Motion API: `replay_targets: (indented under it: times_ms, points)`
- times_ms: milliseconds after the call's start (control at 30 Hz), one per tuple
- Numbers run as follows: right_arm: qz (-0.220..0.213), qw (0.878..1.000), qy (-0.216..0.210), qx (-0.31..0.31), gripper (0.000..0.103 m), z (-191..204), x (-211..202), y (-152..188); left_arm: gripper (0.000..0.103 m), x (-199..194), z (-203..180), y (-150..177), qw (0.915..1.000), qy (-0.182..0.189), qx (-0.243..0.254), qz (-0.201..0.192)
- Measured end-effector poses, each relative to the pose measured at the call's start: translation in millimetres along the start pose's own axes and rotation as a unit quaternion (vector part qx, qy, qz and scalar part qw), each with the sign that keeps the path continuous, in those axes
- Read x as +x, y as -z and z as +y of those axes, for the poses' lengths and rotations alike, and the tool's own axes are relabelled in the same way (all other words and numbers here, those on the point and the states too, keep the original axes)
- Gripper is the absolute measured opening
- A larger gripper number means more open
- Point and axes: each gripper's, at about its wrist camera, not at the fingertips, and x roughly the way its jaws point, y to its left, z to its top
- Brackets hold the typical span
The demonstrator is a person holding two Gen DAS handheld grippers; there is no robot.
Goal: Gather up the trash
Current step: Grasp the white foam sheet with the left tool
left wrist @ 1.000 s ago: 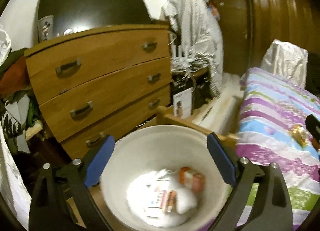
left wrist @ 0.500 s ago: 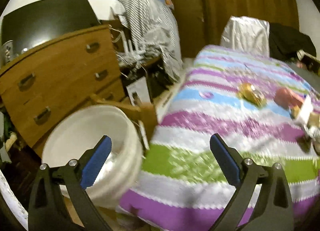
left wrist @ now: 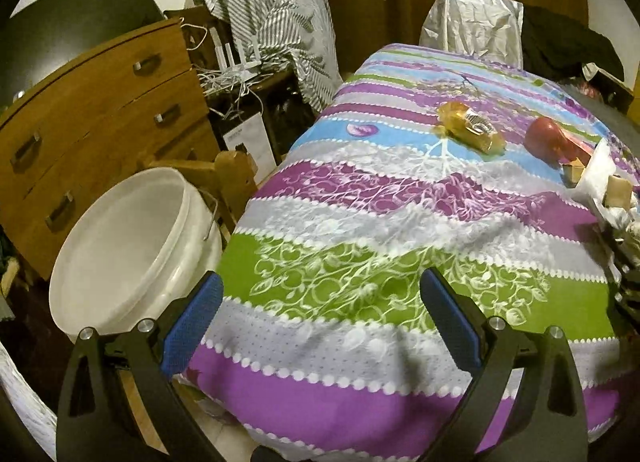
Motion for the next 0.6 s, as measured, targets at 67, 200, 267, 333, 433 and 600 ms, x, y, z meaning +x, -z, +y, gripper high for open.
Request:
replay_targets:
  times_ms: [67,200,267,333,433,600]
  points:
    - [0.003,1.000,-0.005,-0.018,0.020,9,6,-10,0.095,-1,-3,-5,1.0000,0.000,0.001,-0.003]
    - [-0.085,0.996,-0.006,-0.029,0.015,28,-40,-25,0.095,-3,-7,-19,0.9999,-0.002,0.001,-0.016]
    - [-0.114,0.993,-0.032,-0.015,0.015,34,-71,-30,0.096,-3,-7,-30,0.9997,-0.002,-0.002,-0.024]
    - [-0.128,0.990,-0.055,-0.027,0.016,50,-93,-38,0.096,-2,-8,-42,0.9994,-0.002,-0.006,-0.033]
    - [-0.156,0.984,-0.020,-0.078,0.038,93,-97,-50,0.096,-5,-9,-56,0.9984,-0.014,-0.014,-0.053]
    - [-0.185,0.979,-0.001,-0.082,0.061,106,-111,-59,0.096,-16,-6,-71,0.9966,-0.025,-0.014,-0.077]
